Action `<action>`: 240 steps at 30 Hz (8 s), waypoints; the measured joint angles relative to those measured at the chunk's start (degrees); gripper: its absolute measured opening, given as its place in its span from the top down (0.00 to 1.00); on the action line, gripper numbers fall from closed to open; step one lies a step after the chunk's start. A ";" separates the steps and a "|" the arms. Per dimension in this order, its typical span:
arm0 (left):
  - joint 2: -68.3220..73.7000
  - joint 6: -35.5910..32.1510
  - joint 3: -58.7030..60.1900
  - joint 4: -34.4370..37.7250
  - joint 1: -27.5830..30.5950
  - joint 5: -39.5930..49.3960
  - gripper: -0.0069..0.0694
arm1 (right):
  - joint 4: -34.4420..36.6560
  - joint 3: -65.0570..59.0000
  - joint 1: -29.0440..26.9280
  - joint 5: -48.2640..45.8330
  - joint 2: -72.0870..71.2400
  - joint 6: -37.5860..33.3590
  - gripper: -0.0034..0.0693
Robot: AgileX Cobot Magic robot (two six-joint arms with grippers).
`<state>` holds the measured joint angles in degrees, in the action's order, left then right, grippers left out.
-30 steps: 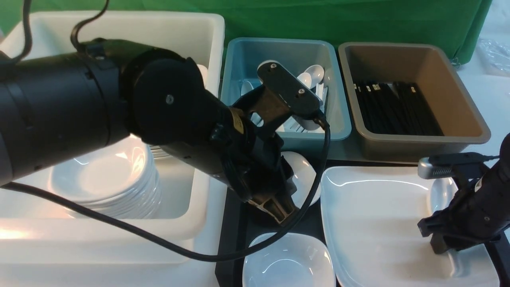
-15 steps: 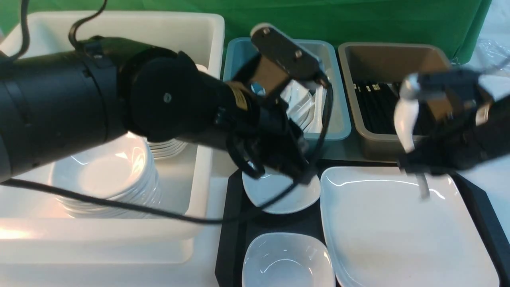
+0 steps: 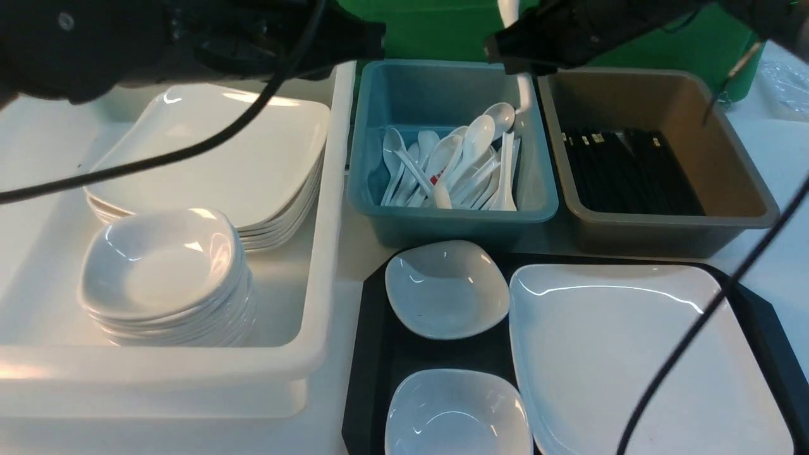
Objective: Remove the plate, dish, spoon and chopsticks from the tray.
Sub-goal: Use the right arm to put the soup spoon into the small storage box in the middle, then use the left arm to grab a small plate from the dinner plate, then use the left arm to put the small plate into the large storage box on the left, then use the left arm to grab a small plate from the dinner plate
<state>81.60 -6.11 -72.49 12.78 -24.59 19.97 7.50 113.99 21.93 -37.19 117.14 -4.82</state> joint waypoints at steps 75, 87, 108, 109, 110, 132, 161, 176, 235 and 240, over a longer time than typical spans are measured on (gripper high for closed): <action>31.34 -15.22 -16.26 -1.03 -13.89 41.18 0.81 | 18.99 -71.36 -0.17 -11.35 -57.84 -17.51 0.87; 33.98 -15.58 -16.26 -3.53 -14.36 42.33 0.35 | 19.11 -71.36 -0.17 -8.61 -57.84 -18.04 0.85; 39.73 -15.64 -16.37 -5.39 -14.36 43.16 0.27 | 19.16 -71.36 -0.17 -6.02 -57.84 -18.70 0.83; 39.73 -15.64 -16.39 -5.39 -14.36 43.41 0.28 | 19.16 -71.36 -0.17 -5.90 -57.84 -18.70 0.83; 39.73 -15.64 -16.39 -5.35 -14.36 43.92 0.33 | 19.16 -71.36 -0.17 -5.85 -57.84 -18.70 0.83; 37.47 -15.58 -21.00 -3.11 -14.44 50.96 0.84 | 19.16 -71.36 -0.17 -5.21 -57.84 -20.10 0.82; 29.06 -13.50 -25.59 -2.52 -14.24 49.93 0.89 | 19.16 -71.36 -0.17 -3.50 -57.84 -19.66 0.78; 12.31 -12.03 -28.97 10.84 9.86 50.18 0.89 | 19.11 -53.41 4.24 -2.39 -56.53 -23.65 0.91; 14.54 -2.64 -17.69 -10.79 -18.65 44.47 0.91 | -33.33 -45.00 22.84 -29.70 -62.81 22.25 0.93; 25.89 -6.33 -22.19 -13.47 -22.29 44.86 0.89 | -33.88 -53.44 22.84 -29.70 -70.07 29.32 0.93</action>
<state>107.48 -12.45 -94.68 -0.68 -46.88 64.83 -26.37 60.55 44.77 -66.89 47.06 24.50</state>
